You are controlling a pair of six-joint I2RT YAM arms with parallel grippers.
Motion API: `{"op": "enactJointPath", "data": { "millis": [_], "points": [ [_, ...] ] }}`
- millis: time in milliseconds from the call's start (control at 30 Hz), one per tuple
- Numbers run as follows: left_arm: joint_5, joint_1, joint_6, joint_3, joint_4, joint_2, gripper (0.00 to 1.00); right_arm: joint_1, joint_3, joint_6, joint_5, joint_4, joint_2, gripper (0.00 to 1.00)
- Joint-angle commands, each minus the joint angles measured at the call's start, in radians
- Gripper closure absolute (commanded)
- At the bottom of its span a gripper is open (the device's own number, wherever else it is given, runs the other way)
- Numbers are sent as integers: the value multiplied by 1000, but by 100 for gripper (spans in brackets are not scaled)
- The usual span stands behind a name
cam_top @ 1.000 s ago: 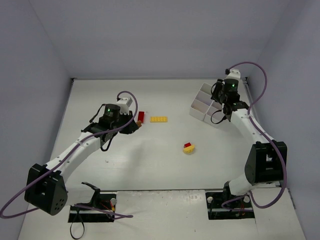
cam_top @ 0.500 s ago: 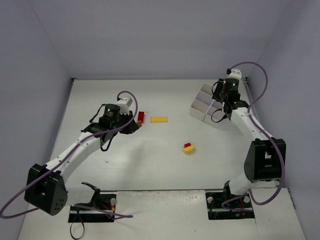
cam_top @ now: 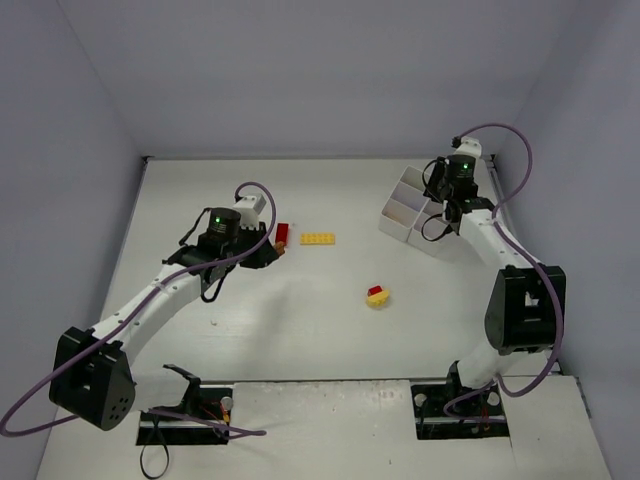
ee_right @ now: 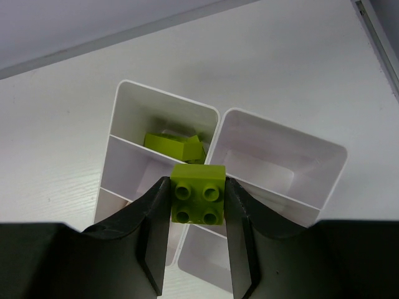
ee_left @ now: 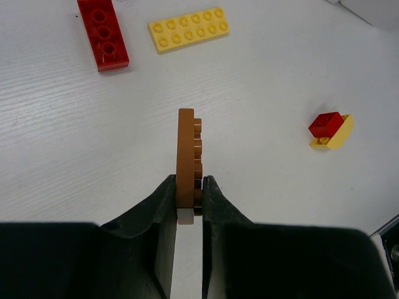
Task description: Sort the legos into containers by color
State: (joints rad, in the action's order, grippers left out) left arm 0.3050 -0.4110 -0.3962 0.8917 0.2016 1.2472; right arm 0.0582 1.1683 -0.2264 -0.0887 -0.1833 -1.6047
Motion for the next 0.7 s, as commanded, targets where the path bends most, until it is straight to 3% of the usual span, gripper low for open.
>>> {"op": "enactJointPath", "data": {
  "millis": [0, 667],
  "points": [
    [17, 6, 10, 44, -62, -9, 100, -9, 56, -13, 3, -82, -12, 100],
    [9, 6, 14, 44, -57, -2, 100, -9, 191, -22, 23, -99, -167, 98]
  ]
}}
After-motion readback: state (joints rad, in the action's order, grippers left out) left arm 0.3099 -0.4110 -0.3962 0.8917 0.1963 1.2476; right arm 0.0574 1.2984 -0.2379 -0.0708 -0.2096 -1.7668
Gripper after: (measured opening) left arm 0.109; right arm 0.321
